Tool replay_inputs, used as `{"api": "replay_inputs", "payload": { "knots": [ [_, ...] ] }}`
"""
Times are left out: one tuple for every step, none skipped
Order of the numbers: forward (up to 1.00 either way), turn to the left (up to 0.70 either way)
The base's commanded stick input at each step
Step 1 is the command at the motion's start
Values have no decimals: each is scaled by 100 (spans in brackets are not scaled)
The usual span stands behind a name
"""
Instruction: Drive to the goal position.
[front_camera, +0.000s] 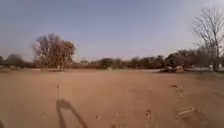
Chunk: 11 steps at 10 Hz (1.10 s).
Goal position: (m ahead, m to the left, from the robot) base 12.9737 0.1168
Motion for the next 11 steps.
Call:
{"api": "replay_inputs", "payload": {
  "knots": [
    [70, 0],
    [70, 0],
    [70, 0],
    [70, 0],
    [70, 0],
    [70, 0],
    [70, 0],
    [70, 0],
    [70, 0],
    [70, 0],
    [70, 0]
  ]
}}
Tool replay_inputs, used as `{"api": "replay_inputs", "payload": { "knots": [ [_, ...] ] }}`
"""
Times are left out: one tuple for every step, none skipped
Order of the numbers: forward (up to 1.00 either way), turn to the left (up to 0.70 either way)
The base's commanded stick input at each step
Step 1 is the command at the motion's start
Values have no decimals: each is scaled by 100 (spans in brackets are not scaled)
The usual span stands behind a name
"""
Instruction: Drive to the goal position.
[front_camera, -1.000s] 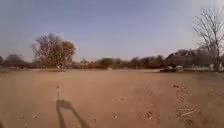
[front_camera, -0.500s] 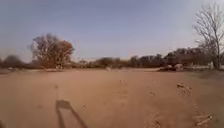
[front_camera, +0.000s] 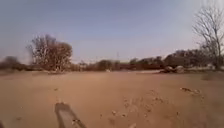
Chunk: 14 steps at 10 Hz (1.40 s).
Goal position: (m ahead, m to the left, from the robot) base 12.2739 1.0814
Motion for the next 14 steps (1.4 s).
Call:
{"api": "replay_inputs", "payload": {
  "knots": [
    [70, 0],
    [70, 0],
    [70, 0],
    [70, 0],
    [70, 0],
    [70, 0],
    [70, 0],
    [70, 0],
    [70, 0],
    [70, 0],
    [70, 0],
    [70, 0],
    [70, 0],
    [70, 0]
  ]
}}
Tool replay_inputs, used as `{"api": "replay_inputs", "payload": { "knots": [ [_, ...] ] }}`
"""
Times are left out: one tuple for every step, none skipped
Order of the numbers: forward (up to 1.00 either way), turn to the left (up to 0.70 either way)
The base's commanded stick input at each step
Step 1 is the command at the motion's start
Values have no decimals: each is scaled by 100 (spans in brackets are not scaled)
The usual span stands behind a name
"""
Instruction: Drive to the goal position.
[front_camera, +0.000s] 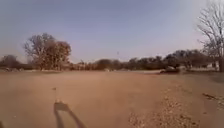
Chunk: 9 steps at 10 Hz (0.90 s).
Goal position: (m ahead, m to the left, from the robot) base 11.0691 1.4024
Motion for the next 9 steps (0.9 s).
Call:
{"api": "replay_inputs", "payload": {
  "knots": [
    [70, 0],
    [70, 0],
    [70, 0],
    [70, 0],
    [70, 0],
    [70, 0],
    [70, 0],
    [70, 0],
    [70, 0]
  ]
}}
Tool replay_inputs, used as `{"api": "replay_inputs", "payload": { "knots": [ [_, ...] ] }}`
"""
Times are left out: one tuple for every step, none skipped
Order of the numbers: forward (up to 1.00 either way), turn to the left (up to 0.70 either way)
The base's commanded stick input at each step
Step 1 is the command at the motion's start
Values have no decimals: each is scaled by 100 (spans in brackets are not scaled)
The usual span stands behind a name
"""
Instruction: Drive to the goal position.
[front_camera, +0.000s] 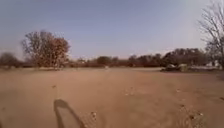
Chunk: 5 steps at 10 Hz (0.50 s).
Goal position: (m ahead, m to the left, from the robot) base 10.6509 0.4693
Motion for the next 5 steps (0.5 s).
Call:
{"api": "replay_inputs", "payload": {
  "knots": [
    [70, 0],
    [70, 0],
    [70, 0],
    [70, 0],
    [70, 0]
  ]
}}
